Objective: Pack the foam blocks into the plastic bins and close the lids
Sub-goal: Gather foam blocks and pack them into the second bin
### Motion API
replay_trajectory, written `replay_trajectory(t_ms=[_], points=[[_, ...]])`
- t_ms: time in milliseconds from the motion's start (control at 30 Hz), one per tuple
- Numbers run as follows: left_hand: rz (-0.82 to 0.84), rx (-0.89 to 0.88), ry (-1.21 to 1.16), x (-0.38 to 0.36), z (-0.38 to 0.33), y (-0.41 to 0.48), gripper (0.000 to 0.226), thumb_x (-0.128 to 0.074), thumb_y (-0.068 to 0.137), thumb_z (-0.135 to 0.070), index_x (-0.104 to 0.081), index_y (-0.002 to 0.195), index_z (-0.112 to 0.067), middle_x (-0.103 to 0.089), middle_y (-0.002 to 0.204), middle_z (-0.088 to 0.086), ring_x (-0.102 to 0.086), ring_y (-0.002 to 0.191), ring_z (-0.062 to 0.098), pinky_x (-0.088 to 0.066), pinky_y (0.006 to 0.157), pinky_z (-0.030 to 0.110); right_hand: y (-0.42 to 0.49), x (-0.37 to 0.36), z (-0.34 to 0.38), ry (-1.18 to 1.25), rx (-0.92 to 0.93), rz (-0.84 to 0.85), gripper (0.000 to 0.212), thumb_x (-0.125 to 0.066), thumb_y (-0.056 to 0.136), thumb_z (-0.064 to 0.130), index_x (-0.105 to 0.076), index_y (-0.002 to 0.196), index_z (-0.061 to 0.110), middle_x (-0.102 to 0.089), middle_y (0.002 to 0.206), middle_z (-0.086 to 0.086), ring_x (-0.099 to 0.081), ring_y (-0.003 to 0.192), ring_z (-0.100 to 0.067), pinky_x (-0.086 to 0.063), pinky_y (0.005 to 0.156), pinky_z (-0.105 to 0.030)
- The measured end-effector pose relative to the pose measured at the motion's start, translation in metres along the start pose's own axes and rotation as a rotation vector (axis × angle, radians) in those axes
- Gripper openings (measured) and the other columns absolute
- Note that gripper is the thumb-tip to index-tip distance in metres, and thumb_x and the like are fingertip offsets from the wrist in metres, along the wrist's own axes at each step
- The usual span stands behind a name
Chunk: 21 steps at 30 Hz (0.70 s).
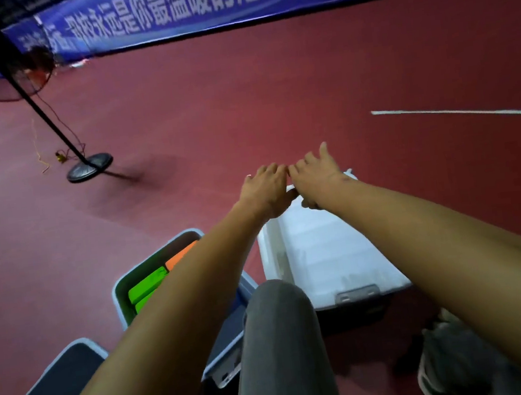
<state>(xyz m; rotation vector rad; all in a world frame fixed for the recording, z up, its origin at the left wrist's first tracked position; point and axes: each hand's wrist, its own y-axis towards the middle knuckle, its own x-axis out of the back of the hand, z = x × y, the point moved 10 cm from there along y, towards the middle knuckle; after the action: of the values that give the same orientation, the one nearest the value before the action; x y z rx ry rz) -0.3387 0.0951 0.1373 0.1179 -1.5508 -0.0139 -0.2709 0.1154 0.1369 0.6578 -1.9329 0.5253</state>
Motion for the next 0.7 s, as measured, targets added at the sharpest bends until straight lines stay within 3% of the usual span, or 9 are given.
replay_trajectory(t_ms=[367, 700], points=[[0.028, -0.241, 0.094, 0.046, -0.211, 0.032, 0.073, -0.045, 0.096, -0.061, -0.032, 0.152, -0.015, -0.031, 0.159, 0.007, -0.027, 0.147, 0.029, -0.029, 0.115, 0.053, -0.129, -0.065, -0.184, -0.008, -0.257, 0.085, 0.084, -0.058, 0.092, 0.055, -0.025, 0.154, 0.011, -0.037, 0.154, -0.013, -0.032, 0.142, -0.036, -0.015, 0.115, -0.066], [0.087, -0.519, 0.150, 0.025, -0.416, 0.053, 0.077, -0.044, 0.096, -0.063, -0.027, 0.154, -0.015, -0.029, 0.160, 0.008, -0.028, 0.147, 0.029, -0.028, 0.116, 0.053, -0.243, -0.171, -0.310, 0.052, -0.486, 0.279, 0.093, -0.058, 0.089, 0.064, -0.022, 0.157, 0.012, -0.036, 0.156, -0.010, -0.032, 0.143, -0.034, -0.014, 0.115, -0.067]])
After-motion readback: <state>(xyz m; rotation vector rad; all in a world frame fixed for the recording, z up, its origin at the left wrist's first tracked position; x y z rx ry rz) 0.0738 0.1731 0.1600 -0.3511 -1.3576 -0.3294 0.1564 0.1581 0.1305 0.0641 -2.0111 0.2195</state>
